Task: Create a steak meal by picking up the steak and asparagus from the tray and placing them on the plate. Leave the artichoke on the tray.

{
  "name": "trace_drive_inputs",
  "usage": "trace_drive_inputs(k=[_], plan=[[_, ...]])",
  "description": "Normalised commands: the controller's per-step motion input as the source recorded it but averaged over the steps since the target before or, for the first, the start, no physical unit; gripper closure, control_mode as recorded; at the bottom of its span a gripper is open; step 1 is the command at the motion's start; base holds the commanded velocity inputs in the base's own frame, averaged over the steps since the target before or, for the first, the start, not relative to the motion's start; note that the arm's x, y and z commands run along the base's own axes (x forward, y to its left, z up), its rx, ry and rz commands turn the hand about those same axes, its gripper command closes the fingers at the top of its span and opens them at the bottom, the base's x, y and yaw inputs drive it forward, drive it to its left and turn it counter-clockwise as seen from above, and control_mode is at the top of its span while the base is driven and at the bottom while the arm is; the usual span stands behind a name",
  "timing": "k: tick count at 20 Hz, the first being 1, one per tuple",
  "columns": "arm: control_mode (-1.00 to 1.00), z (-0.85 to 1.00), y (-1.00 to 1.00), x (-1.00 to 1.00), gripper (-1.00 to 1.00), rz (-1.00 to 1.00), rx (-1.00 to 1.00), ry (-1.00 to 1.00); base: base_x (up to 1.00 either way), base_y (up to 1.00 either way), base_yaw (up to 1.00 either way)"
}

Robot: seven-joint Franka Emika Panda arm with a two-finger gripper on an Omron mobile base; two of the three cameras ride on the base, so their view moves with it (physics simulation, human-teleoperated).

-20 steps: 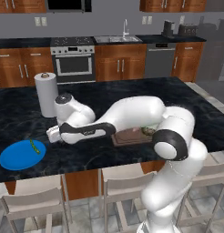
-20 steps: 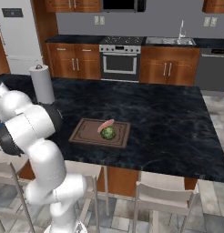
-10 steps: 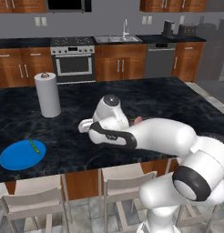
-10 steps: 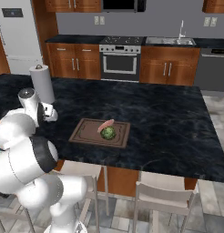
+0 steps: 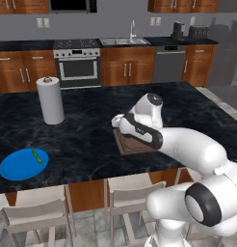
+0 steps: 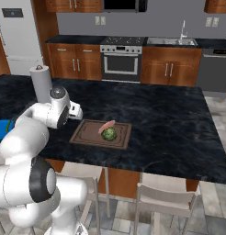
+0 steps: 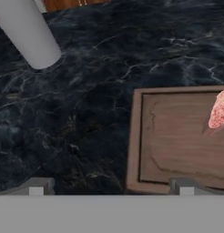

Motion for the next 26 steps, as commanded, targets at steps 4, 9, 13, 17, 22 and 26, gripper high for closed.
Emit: trace_drive_inputs(k=[4, 9, 13, 17, 22, 26], plan=[[-1.0, 0.1, -0.92, 0.28, -1.0, -0.11, 0.0, 0.11, 0.0, 0.0, 0.0], [-1.0, 0.03, -0.82, 0.25, -1.0, -0.1, -0.02, 0.12, 0.0, 0.0, 0.0], [-1.0, 0.0, -0.76, 0.13, -1.0, -0.1, -0.04, 0.11, 0.0, 0.0, 0.0], [-1.0, -0.04, -0.53, 0.11, -1.0, -0.1, -0.06, 0.13, 0.0, 0.0, 0.0], [-1.0, -0.28, -0.07, 0.18, -1.0, -0.03, -0.04, 0.07, 0.0, 0.0, 0.0], [-1.0, -0.36, 0.0, 0.18, -1.0, 0.0, 0.0, 0.0, 0.0, 0.0, 0.0]])
